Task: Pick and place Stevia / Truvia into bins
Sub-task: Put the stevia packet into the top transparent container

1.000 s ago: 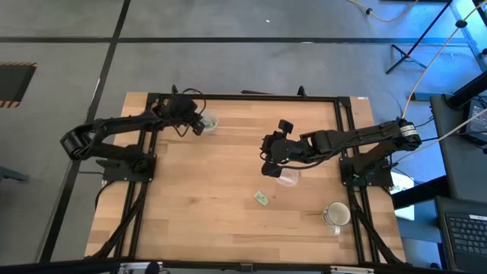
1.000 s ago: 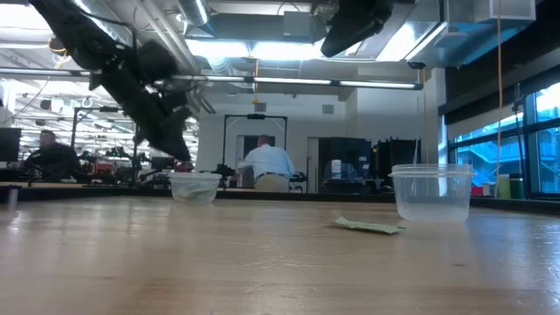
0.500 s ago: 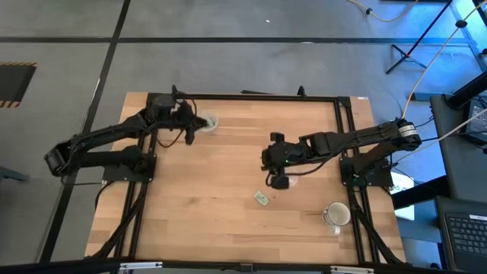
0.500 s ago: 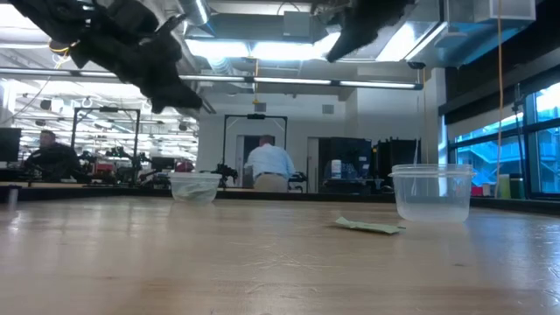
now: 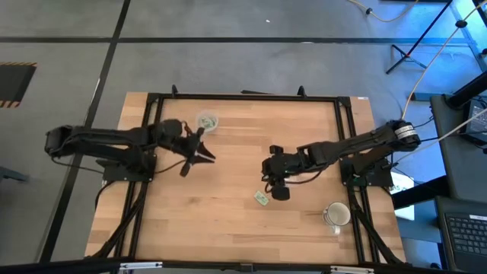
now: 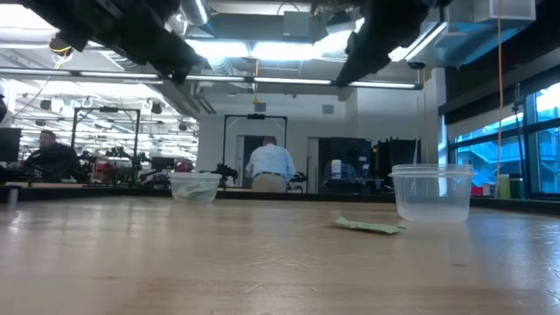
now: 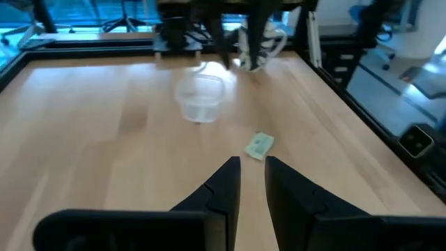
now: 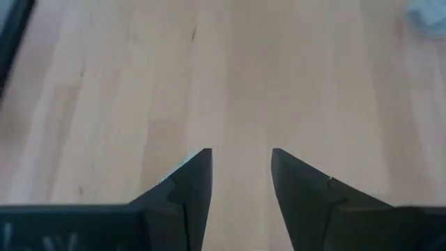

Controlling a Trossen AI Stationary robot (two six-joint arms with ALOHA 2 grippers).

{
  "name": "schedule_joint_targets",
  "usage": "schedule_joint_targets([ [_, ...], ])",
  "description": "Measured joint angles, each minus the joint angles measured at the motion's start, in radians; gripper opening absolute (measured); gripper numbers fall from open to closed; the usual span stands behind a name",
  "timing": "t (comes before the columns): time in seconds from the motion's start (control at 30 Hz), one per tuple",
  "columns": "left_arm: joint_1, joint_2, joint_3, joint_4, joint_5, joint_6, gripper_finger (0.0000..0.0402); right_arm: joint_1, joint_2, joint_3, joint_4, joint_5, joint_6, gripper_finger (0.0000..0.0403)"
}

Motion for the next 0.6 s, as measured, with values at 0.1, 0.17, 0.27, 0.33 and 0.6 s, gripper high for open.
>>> schedule_joint_targets([
  [0.1, -0.089, 0.001, 0.0, 0.0, -0.085, 0.0, 0.0061, 0.001, 0.036, 0.0, -0.001, -0.027, 0.016, 0.0152],
  [0.17, -0.136, 0.005, 0.0, 0.0, -0.146, 0.0, 0.0061, 0.005, 0.071, -0.001, 0.004, -0.03, 0.011, 0.0152],
  [0.27, -0.19, 0.009, 0.0, 0.004, -0.204, 0.0, 0.0061, 0.005, 0.13, -0.001, 0.007, -0.048, -0.025, 0.0152],
  [0.33, -0.216, 0.01, 0.0, 0.007, -0.235, 0.0, 0.0061, 0.004, 0.166, -0.001, 0.02, -0.086, -0.04, 0.0152],
  [0.6, -0.251, 0.015, 0.0, 0.006, -0.316, 0.0, 0.0061, -0.016, 0.284, -0.001, 0.053, -0.137, -0.054, 0.0152],
])
